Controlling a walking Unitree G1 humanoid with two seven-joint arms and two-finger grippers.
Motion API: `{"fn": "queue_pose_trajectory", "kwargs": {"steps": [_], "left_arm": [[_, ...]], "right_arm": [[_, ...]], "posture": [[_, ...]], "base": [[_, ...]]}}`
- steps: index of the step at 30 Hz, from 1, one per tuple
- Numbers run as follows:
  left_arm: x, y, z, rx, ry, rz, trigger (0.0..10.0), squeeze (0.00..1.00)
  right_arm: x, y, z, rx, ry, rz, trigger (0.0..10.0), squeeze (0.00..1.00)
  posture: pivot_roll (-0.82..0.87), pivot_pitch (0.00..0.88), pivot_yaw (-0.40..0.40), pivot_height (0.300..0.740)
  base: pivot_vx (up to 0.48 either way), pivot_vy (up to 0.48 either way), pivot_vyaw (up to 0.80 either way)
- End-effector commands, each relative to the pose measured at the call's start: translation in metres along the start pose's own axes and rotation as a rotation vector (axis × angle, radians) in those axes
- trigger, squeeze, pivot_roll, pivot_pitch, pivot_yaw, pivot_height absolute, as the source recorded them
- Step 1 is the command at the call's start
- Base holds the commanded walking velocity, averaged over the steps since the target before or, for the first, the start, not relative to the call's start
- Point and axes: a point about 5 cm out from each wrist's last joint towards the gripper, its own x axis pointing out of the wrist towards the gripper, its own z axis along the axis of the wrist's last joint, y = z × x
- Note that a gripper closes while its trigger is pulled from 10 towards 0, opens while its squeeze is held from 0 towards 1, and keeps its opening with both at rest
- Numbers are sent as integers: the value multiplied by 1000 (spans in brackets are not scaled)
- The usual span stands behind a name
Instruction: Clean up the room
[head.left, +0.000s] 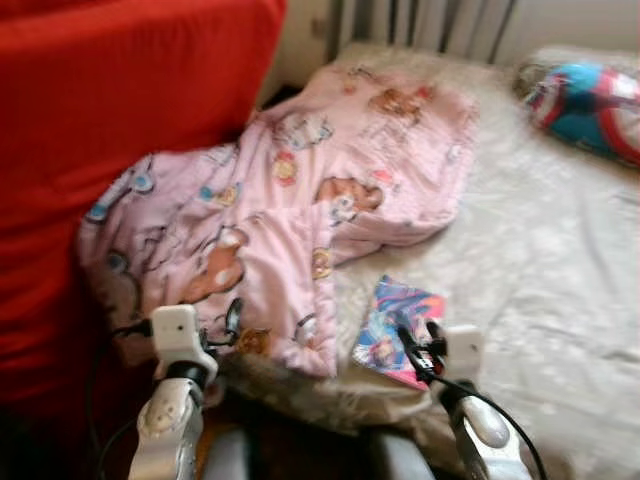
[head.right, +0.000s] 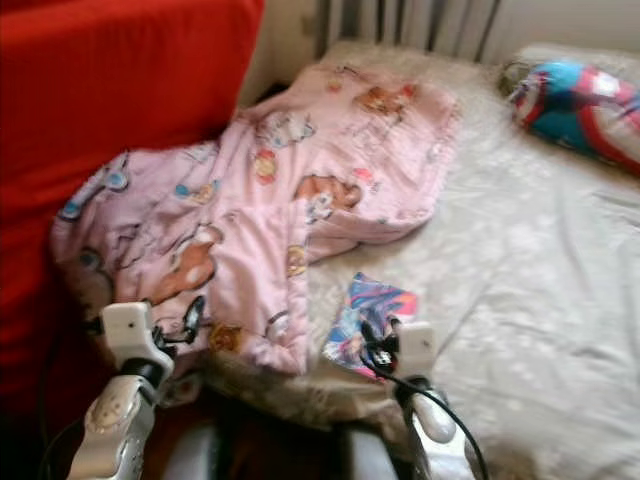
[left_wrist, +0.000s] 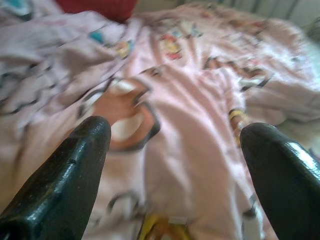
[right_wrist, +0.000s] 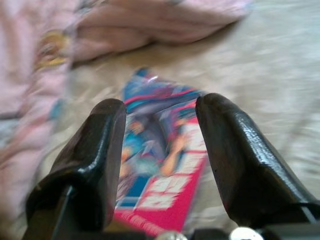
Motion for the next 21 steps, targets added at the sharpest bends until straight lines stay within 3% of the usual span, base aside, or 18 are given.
{"fn": "queue_pose_trajectory", "kwargs": {"steps": [1, 3, 8, 21], "left_arm": [[-4, 9, -4, 15, 28, 22, 10000, 0], [-5, 10, -4, 13, 32, 15, 10000, 0], [-6, 9, -4, 17, 39, 5, 10000, 0], [5, -5, 1, 27, 39, -77, 10000, 0]], "right_arm": [[3, 4, -1, 42, 10, -24, 10000, 0], [6, -11, -2, 101, 43, -129, 10000, 0], [8, -26, -8, 200, 115, -236, 10000, 0], [34, -8, 8, 195, 135, -190, 10000, 0]], "posture": [[-56, 115, -88, 590], [-53, 117, -87, 590], [-43, 125, -83, 590], [-13, 185, -63, 590]], "base": [[0, 0, 0], [0, 0, 0], [0, 0, 0], [0, 0, 0]]}}
